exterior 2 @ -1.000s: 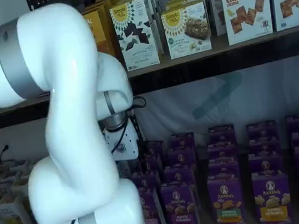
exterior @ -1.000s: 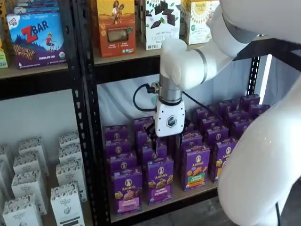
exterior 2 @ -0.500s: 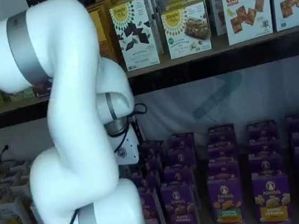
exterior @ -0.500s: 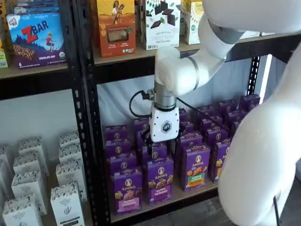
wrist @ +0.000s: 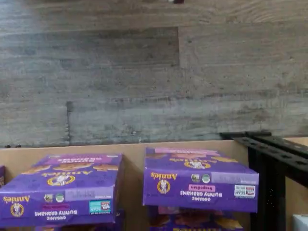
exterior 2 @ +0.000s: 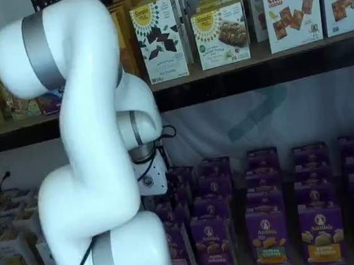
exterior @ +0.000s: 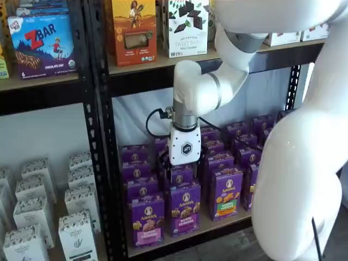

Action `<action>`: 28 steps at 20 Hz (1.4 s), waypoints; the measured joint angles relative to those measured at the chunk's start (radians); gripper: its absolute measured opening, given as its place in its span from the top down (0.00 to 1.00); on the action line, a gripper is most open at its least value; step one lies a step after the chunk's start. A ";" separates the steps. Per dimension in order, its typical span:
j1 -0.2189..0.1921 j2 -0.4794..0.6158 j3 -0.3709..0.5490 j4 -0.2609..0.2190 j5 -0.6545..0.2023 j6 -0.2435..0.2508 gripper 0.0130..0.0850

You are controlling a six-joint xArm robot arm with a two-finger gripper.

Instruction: Pick up the purple box with a pink patch in the middle, on the bottom shelf, the first box from the left

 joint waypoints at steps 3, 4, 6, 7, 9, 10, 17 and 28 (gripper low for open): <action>-0.014 0.052 -0.030 -0.008 -0.021 -0.008 0.00; -0.018 0.066 -0.037 -0.009 -0.026 -0.010 0.00; -0.023 0.092 -0.051 -0.012 -0.039 -0.014 0.00; -0.025 0.104 -0.056 -0.010 -0.046 -0.018 0.00; -0.030 0.136 -0.070 -0.005 -0.061 -0.027 0.00; -0.031 0.148 -0.074 -0.001 -0.068 -0.032 0.00; -0.031 0.250 -0.101 0.029 -0.150 -0.060 0.00; -0.016 0.399 -0.178 0.058 -0.211 -0.075 0.00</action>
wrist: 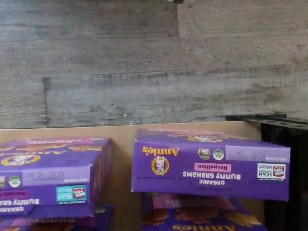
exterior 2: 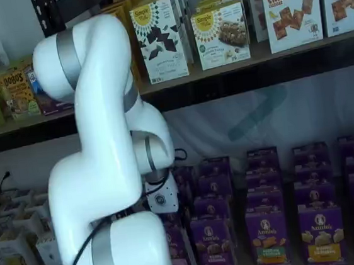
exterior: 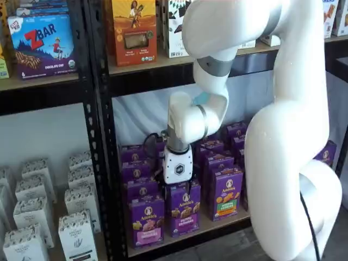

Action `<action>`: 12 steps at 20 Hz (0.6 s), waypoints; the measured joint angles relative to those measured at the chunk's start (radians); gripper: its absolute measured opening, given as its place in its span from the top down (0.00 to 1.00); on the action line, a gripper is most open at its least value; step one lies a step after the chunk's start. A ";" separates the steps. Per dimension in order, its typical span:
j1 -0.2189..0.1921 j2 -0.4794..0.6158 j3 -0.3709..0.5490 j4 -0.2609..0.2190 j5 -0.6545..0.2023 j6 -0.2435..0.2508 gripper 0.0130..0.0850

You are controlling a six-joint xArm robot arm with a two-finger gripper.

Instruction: Pick up the purple box with a pink patch in the middle, on the bottom shelf, the first box from the left

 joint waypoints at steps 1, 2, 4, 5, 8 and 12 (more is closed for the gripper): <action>0.002 0.013 -0.010 0.009 -0.005 -0.006 0.00; 0.004 0.023 -0.018 0.014 -0.008 -0.010 0.00; 0.006 0.043 -0.035 0.021 -0.014 -0.014 0.00; 0.007 0.055 -0.046 0.022 -0.017 -0.014 0.00; 0.009 0.083 -0.070 0.020 -0.027 -0.011 0.00; 0.010 0.118 -0.108 0.003 -0.034 0.006 0.00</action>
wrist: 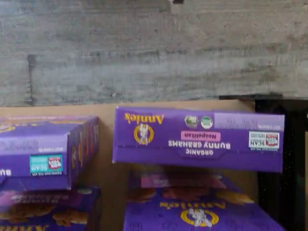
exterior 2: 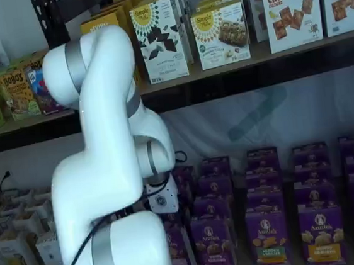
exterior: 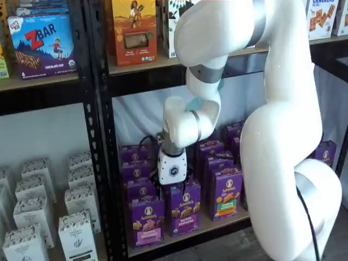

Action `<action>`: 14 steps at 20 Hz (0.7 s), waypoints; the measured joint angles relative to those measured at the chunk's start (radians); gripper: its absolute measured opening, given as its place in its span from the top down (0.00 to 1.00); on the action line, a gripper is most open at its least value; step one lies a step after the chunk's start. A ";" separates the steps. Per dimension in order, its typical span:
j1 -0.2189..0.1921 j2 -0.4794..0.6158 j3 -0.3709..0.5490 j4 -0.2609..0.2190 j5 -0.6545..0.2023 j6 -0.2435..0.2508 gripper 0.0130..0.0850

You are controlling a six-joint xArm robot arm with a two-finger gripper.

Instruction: Pick up the purple box with a pink patch in the middle, on the bottom shelf, the first box from the left

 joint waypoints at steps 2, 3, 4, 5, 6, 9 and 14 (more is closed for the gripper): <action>0.003 0.018 -0.024 -0.002 0.003 0.005 0.00; 0.004 0.024 -0.033 -0.002 0.004 0.007 0.00; 0.006 0.032 -0.045 -0.006 0.009 0.012 0.00; 0.007 0.037 -0.054 -0.008 0.013 0.015 0.00; 0.008 0.042 -0.061 -0.009 0.016 0.017 0.00; 0.010 0.057 -0.084 -0.013 0.023 0.023 0.00; 0.009 0.077 -0.119 -0.017 0.032 0.025 0.00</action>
